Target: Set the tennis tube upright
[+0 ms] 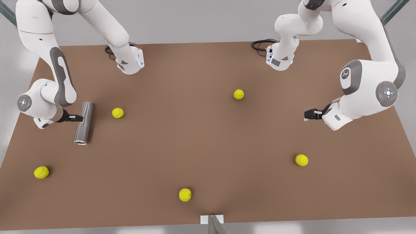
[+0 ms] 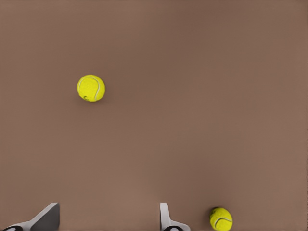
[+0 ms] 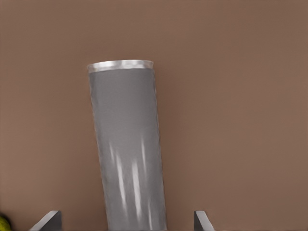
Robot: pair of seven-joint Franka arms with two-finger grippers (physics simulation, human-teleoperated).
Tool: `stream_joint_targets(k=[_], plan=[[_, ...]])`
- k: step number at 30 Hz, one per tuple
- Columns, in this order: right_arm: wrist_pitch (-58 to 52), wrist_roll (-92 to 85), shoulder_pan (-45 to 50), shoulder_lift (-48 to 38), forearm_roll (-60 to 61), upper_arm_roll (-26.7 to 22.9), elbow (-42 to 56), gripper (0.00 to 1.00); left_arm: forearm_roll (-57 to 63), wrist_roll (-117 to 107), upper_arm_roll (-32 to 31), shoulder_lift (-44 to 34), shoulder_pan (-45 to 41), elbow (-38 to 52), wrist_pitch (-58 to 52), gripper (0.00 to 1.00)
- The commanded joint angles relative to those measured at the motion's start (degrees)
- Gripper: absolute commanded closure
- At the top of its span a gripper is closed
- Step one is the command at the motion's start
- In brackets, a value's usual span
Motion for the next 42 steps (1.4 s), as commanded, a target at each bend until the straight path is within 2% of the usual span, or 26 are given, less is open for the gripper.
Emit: stream_joint_targets(k=[1,16,38,40,42], plan=[[0.1,0.0,-0.1,0.0,0.0,0.4,-0.1,0.0,-1.6,-1.2,0.0,0.2,0.1,0.0,0.2,0.01],[9.0,-3.2,-2.4,6.3,-1.8,1.1,-2.3,0.0,-9.2,-4.3,0.0,4.9,0.1,0.5,5.4,0.01],[14.4,-2.9,-4.6,10.2,-4.7,0.8,-3.8,0.0,-11.4,-4.2,0.0,7.9,0.2,0.6,6.3,0.01],[14.4,-3.0,-4.5,10.2,-4.7,0.8,-3.8,0.06,-11.4,-4.2,0.0,8.3,0.2,0.6,6.3,0.01],[14.4,-3.0,-4.7,10.2,-4.7,0.8,-3.8,0.19,-11.4,-4.2,0.0,8.4,0.2,0.6,6.3,0.01]])
